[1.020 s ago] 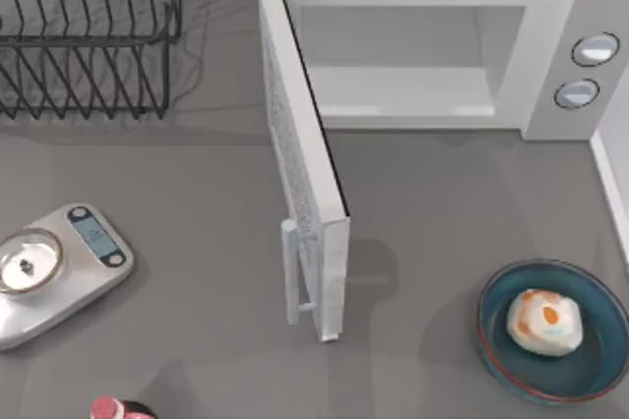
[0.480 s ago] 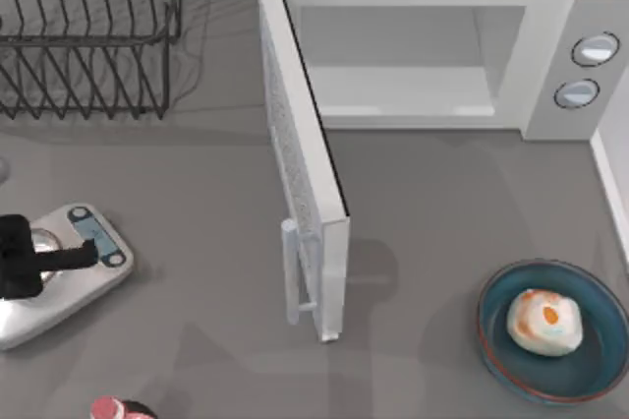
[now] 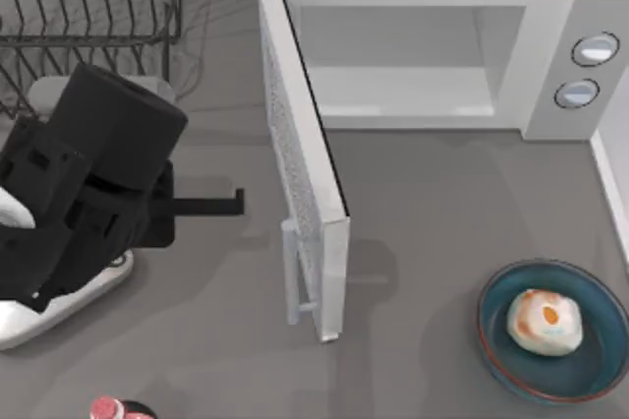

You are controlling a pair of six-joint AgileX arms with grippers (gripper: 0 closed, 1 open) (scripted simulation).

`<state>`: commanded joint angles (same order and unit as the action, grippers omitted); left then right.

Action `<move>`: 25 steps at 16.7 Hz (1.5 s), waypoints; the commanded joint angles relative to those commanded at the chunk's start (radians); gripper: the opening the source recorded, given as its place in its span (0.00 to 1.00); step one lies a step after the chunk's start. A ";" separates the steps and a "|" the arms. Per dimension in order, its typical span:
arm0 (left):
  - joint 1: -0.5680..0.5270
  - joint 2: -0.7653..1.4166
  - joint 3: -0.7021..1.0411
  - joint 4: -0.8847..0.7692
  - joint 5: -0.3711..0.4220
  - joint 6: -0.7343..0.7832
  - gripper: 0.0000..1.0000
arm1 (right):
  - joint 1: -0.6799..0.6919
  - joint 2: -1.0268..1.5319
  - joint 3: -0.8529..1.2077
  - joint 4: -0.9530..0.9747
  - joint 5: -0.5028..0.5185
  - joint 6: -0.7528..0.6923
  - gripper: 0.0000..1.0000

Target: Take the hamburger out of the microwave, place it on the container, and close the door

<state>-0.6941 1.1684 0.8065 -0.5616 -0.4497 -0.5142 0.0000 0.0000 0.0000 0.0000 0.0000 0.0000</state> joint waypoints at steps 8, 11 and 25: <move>-0.036 0.015 0.024 -0.006 -0.027 -0.030 0.00 | 0.000 0.000 0.000 0.000 0.000 0.000 1.00; -0.037 0.052 -0.045 0.092 -0.028 -0.029 0.00 | 0.000 0.000 0.000 0.000 0.000 0.000 1.00; -0.052 0.180 -0.264 0.443 -0.038 -0.039 0.00 | 0.000 0.000 0.000 0.000 0.000 0.000 1.00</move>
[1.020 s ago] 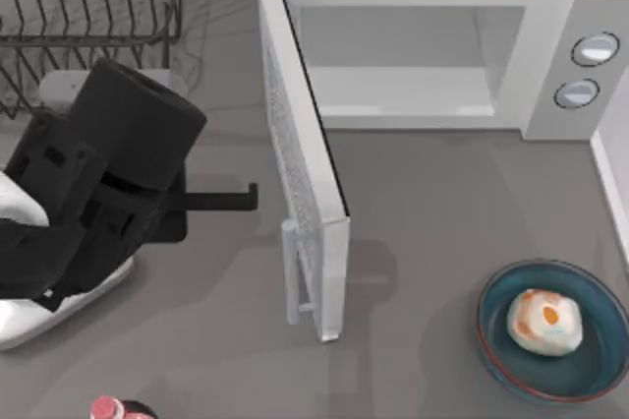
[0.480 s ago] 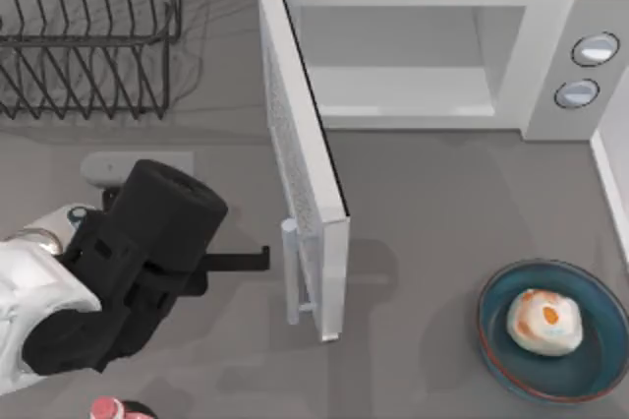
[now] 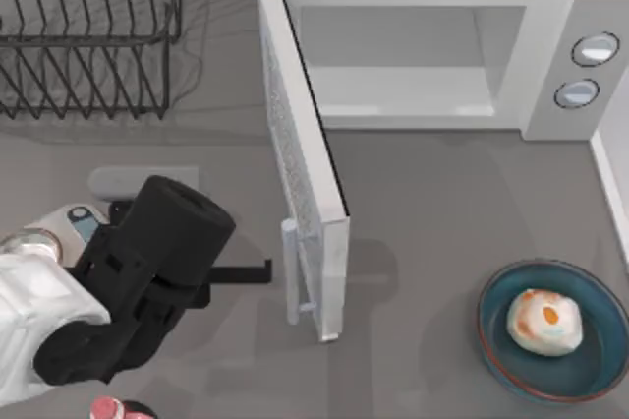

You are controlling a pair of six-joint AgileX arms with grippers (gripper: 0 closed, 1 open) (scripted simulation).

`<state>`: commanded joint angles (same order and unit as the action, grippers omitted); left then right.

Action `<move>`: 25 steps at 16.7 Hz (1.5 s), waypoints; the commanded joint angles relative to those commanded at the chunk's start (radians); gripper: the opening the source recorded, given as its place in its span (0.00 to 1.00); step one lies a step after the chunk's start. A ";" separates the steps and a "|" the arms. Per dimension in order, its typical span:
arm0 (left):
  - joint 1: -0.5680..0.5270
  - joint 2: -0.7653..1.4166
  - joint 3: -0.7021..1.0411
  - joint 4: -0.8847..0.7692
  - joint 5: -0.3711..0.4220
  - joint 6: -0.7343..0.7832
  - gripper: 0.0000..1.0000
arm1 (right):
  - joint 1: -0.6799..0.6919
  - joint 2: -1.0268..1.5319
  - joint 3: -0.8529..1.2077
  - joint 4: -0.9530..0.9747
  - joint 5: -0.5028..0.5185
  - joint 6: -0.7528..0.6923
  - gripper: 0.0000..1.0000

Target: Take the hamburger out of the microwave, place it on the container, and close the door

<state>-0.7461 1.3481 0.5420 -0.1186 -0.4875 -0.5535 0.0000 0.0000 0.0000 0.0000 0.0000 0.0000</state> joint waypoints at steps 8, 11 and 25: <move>-0.239 0.292 0.285 -0.113 -0.129 -0.230 0.00 | 0.000 0.000 0.000 0.000 0.000 0.000 1.00; -0.250 0.303 0.296 -0.119 -0.136 -0.241 0.00 | 0.000 0.000 0.000 0.000 0.000 0.000 1.00; -0.398 0.609 0.705 -0.318 -0.199 -0.408 0.00 | 0.000 0.000 0.000 0.000 0.000 0.000 1.00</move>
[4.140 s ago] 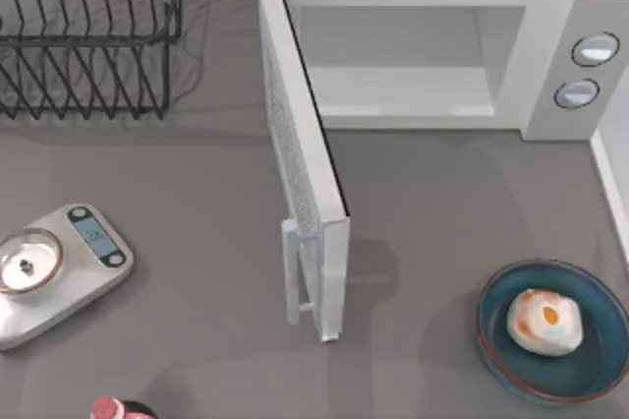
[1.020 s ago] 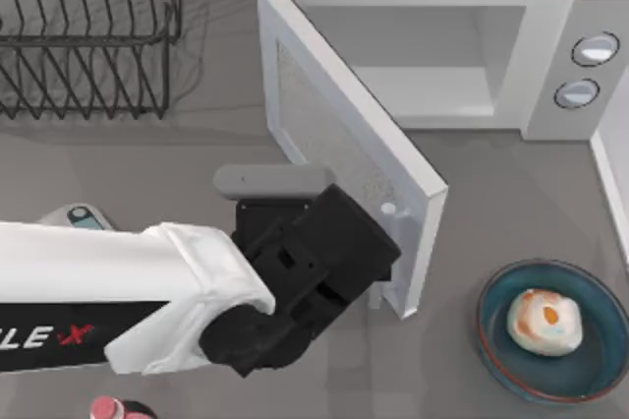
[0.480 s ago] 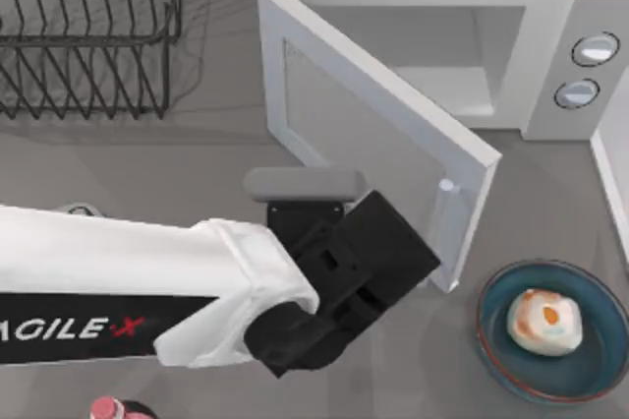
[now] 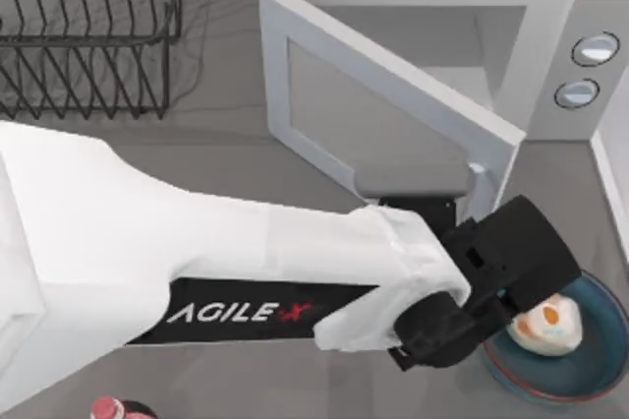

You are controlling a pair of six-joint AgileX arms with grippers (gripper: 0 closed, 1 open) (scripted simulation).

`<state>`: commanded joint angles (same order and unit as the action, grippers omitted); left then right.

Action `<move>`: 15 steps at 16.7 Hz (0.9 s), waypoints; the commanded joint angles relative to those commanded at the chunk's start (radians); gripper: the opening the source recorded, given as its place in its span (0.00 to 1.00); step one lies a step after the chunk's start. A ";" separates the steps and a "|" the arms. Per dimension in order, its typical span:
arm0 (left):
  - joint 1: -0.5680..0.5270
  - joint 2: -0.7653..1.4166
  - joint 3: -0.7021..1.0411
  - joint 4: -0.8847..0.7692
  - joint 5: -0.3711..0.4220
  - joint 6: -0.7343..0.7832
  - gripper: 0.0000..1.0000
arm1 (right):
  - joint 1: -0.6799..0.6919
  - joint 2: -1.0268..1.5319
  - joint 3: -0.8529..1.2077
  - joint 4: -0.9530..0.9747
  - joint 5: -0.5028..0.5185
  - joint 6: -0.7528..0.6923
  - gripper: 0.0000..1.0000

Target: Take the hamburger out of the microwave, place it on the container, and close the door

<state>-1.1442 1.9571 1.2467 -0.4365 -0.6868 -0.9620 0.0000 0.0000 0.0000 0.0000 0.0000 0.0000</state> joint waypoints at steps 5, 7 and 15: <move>0.003 0.001 0.004 -0.001 0.002 -0.002 0.00 | 0.000 0.000 0.000 0.000 0.000 0.000 1.00; -0.008 0.033 0.041 -0.025 -0.003 -0.013 0.00 | 0.000 0.000 0.000 0.000 0.000 0.000 1.00; -0.081 0.289 0.479 -0.235 -0.028 -0.099 0.00 | 0.000 0.000 0.000 0.000 0.000 0.000 1.00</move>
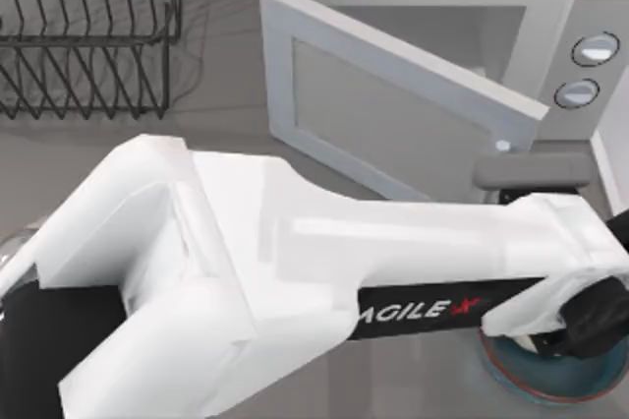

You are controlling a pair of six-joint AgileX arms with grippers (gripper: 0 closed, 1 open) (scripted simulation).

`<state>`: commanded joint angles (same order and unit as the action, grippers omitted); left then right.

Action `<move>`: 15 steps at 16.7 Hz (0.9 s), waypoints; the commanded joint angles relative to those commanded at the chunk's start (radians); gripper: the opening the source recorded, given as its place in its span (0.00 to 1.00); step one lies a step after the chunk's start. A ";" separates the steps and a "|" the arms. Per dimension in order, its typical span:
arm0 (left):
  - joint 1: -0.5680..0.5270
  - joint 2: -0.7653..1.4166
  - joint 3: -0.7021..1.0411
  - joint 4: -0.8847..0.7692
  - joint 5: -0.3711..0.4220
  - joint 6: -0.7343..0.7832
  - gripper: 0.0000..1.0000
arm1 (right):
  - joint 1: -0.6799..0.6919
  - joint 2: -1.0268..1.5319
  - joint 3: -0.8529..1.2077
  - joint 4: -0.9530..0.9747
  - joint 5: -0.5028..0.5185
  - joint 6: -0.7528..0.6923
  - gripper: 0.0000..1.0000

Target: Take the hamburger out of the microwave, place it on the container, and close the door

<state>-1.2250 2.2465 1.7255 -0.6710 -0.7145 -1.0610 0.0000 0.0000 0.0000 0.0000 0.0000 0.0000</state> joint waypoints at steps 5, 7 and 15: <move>-0.014 0.057 0.083 -0.052 -0.003 -0.018 0.00 | 0.000 0.000 0.000 0.000 0.000 0.000 1.00; -0.007 0.051 0.081 -0.049 -0.002 -0.017 0.00 | 0.000 0.000 0.000 0.000 0.000 0.000 1.00; 0.152 0.208 0.315 -0.002 0.066 0.176 0.00 | 0.000 0.000 0.000 0.000 0.000 0.000 1.00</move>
<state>-1.0729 2.4542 2.0408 -0.6726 -0.6484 -0.8853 0.0000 0.0000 0.0000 0.0000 0.0000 0.0000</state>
